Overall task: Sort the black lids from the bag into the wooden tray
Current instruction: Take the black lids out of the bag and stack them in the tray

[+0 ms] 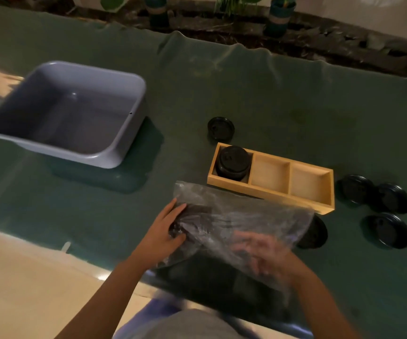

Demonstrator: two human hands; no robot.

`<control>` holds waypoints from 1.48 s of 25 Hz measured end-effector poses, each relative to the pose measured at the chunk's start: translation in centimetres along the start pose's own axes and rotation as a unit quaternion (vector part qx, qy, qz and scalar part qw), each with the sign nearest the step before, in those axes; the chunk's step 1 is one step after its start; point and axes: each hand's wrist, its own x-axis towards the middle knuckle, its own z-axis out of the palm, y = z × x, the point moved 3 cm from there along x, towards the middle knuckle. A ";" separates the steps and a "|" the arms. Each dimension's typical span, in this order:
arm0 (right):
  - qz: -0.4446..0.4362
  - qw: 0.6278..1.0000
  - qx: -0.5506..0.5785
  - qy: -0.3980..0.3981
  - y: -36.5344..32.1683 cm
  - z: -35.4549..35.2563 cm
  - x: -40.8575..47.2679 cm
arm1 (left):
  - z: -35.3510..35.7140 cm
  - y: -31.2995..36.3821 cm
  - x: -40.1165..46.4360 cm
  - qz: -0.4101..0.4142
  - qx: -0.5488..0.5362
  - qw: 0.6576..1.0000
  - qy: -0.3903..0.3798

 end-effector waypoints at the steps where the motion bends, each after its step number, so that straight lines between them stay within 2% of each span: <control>1: 0.002 0.996 -0.088 -0.003 -0.7 0.9 1.4 | -0.2 -0.1 0.2 0.000 0.005 1.000 0.002; 2: 0.001 0.990 -0.139 0.020 -1.7 1.7 2.7 | -0.5 -0.3 0.3 -0.001 0.004 1.000 0.006; 3: -0.002 0.988 -0.144 0.057 -2.6 2.3 3.8 | -0.7 -0.5 0.4 -0.004 -0.003 1.000 0.011; 5: 0.002 0.991 -0.076 0.109 -4.2 3.2 5.9 | -1.1 -0.6 0.4 -0.003 -0.011 1.000 0.017; 9: 0.100 0.988 -0.024 0.119 -4.7 5.5 8.7 | -1.1 -0.6 0.4 0.006 -0.005 1.000 0.024; 13: 0.073 0.984 -0.033 0.159 -4.7 7.4 10.1 | -1.2 -0.9 0.3 0.015 -0.012 0.999 0.025; 17: 0.061 0.987 0.072 0.130 -3.5 6.4 8.7 | -1.4 -1.0 0.3 0.017 -0.023 0.999 0.036; 19: 0.070 0.986 0.028 0.149 -3.1 5.2 8.0 | -1.4 -1.0 0.3 0.016 -0.024 0.999 0.043; 22: 0.040 0.979 0.066 0.190 -3.3 4.3 7.6 | -1.3 -1.0 0.3 0.014 -0.025 0.998 0.049; 25: 0.019 0.981 -0.013 0.193 -3.9 4.9 7.0 | -1.2 -0.7 0.2 0.017 -0.022 0.998 0.053; 28: 0.048 0.972 0.012 0.230 -3.5 4.9 6.6 | -0.9 -0.6 0.1 0.010 -0.019 0.998 0.058; 33: 0.138 0.972 -0.004 0.188 -1.6 2.5 4.1 | -0.4 -0.6 -0.1 0.002 -0.001 0.998 0.059; 37: 0.067 0.975 0.084 0.196 -0.7 0.3 1.5 | 0.2 -0.5 0.0 -0.012 0.021 0.997 0.070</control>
